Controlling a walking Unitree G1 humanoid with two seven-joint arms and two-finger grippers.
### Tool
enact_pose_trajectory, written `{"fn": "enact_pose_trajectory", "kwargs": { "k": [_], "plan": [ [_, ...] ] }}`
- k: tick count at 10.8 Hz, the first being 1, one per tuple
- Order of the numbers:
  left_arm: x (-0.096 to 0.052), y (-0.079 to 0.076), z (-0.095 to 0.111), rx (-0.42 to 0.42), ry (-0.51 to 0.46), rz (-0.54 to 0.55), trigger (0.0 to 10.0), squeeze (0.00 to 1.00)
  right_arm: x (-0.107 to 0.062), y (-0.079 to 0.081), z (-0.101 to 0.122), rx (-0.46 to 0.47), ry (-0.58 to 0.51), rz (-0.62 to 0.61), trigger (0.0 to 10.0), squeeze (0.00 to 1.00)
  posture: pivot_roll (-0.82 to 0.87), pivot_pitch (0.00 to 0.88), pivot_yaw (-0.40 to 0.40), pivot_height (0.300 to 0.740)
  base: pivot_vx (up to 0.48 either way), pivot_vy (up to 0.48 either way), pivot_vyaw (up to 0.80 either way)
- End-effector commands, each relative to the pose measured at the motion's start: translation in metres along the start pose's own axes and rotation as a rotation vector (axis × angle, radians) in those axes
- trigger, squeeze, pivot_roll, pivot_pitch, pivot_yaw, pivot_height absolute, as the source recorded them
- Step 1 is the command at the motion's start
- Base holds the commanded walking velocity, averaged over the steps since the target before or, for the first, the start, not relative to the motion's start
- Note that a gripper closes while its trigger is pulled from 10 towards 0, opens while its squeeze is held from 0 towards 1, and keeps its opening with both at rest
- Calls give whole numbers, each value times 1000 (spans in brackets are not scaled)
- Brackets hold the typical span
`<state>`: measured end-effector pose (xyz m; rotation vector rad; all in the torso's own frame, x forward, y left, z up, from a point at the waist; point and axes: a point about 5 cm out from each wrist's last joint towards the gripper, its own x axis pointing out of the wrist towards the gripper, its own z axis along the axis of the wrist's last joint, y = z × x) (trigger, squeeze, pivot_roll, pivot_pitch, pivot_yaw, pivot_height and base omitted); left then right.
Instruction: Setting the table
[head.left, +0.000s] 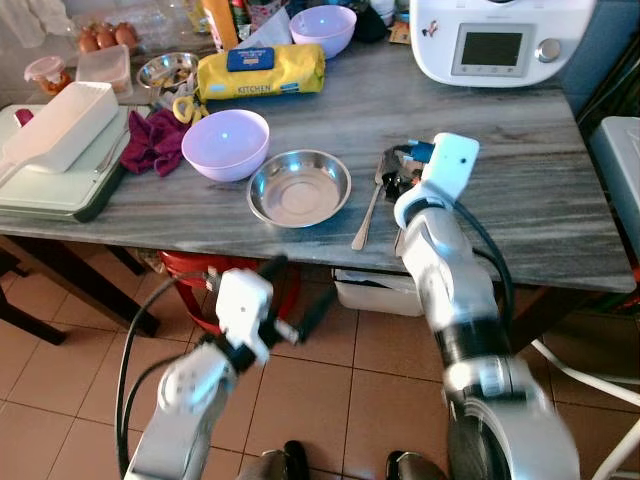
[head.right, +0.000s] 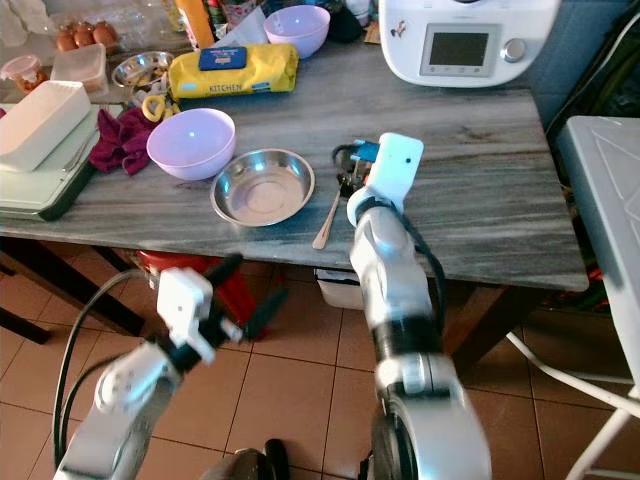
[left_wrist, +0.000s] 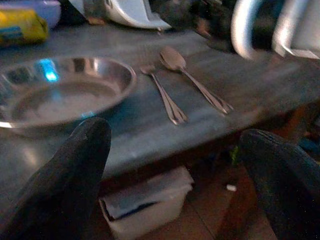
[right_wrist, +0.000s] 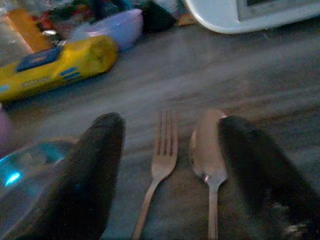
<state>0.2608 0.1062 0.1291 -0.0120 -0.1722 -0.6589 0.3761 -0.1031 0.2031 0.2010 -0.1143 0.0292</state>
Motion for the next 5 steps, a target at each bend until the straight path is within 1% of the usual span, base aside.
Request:
{"fn": "enact_pose_trajectory", "kwargs": {
  "k": [1,2,3,4,5],
  "plan": [
    [-4,5,-3,0,7,27,10000,0,-3,2,3,-25,-13,18,10000,1000,-54,174,94,740,0,0,0],
    [-1,9,-1,2,-14,65,10000,0,-16,-10,2,-57,-37,-2,10000,1000,-62,161,92,740,0,0,0],
    [1,15,0,7,-24,130,10000,0,-25,-24,0,-54,-41,-27,10000,1000,-70,148,91,740,0,0,0],
    [2,21,0,16,-30,213,10000,0,-33,-37,2,-89,-56,-57,10000,1000,-76,141,91,740,0,0,0],
    [4,27,0,32,-26,307,10000,0,-42,-47,5,-155,-85,-79,10000,1000,-86,132,90,740,0,0,0]
  ]
}}
